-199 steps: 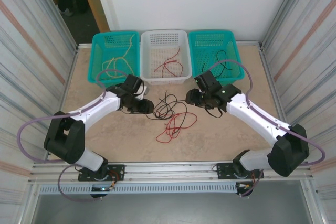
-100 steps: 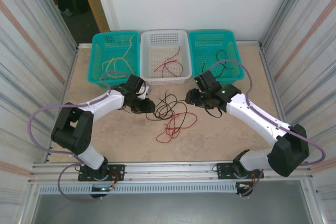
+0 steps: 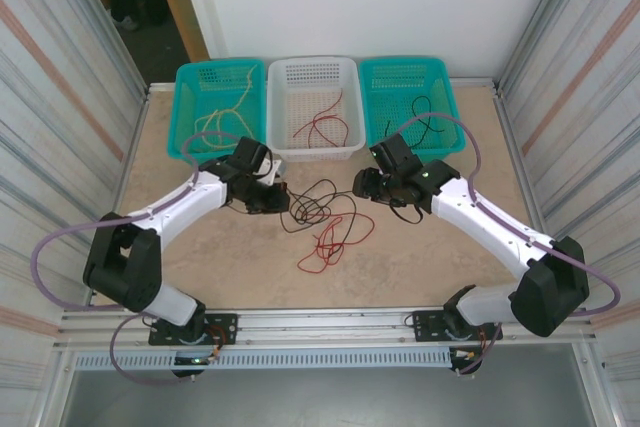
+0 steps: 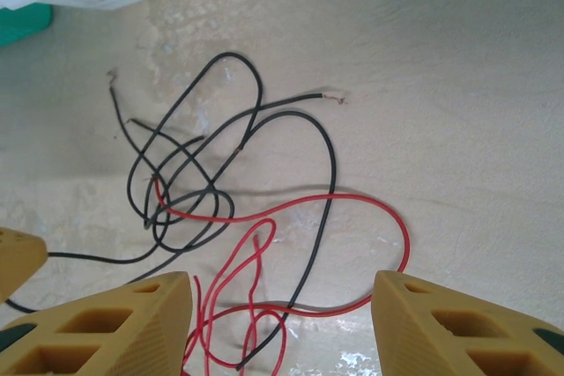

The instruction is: Untangle the cables

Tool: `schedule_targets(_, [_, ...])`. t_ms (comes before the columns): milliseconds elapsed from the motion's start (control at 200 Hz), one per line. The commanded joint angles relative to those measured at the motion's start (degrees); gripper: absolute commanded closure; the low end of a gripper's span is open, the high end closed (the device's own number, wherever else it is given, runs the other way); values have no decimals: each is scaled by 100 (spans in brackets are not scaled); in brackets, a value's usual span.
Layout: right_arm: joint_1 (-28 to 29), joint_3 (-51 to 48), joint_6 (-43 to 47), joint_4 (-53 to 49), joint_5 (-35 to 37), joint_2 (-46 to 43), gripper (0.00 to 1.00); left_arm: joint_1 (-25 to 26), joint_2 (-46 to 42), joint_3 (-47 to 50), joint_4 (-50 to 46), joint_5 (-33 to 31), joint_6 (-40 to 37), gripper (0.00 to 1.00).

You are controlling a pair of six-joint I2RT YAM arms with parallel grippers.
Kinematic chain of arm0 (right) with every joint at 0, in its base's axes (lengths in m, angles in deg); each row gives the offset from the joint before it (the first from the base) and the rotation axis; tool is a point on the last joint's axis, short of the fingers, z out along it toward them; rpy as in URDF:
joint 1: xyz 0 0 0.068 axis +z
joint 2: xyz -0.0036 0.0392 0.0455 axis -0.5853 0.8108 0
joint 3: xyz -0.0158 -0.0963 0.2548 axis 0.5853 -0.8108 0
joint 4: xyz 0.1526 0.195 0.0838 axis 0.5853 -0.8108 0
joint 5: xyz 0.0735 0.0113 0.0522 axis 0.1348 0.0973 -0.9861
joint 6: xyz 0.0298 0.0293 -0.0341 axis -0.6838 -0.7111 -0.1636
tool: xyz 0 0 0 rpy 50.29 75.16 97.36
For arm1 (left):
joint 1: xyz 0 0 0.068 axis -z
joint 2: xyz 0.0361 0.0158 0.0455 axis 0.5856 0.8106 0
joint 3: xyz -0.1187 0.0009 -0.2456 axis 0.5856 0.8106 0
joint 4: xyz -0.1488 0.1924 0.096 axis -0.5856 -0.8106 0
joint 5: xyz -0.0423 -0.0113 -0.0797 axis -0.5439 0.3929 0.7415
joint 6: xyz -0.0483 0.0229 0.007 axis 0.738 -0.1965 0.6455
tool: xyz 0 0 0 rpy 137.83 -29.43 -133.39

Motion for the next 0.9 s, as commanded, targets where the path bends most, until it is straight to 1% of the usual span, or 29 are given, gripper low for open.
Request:
schedule_targets(0, [94, 147, -103, 25, -36, -158, 44, -7, -395, -588, -268, 879, -248, 100])
schedule_targets(80, [129, 148, -127, 169, -180, -166, 43, 2, -434, -1051, -464, 1444, -369, 100])
schedule_targets(225, [148, 146, -226, 656, -517, -168, 38, 79, -550, -1674, -612, 1905, -488, 100])
schedule_targets(291, [152, 204, -260, 796, -628, -107, 35, 139, -637, -1881, -608, 2000, -513, 100])
schedule_targets(426, [157, 332, -305, 1077, -928, 43, 31, 221, -794, -2300, -625, 2396, -602, 100])
schedule_targets(556, [195, 248, -407, 1438, -1238, 138, 30, 204, -913, -2690, -561, 2387, -549, 100])
schedule_targets(646, [273, 168, -423, 1454, -1208, 282, 31, 204, -966, -2849, -188, 2461, -352, 100])
schedule_targets(782, [342, -144, -594, 1513, -1190, 420, 36, 105, -1050, -2927, 777, 2482, 212, 100])
schedule_targets(897, [418, -369, -705, 1492, -1064, 412, 37, 42, -1081, -2964, 1482, 2481, 574, 100])
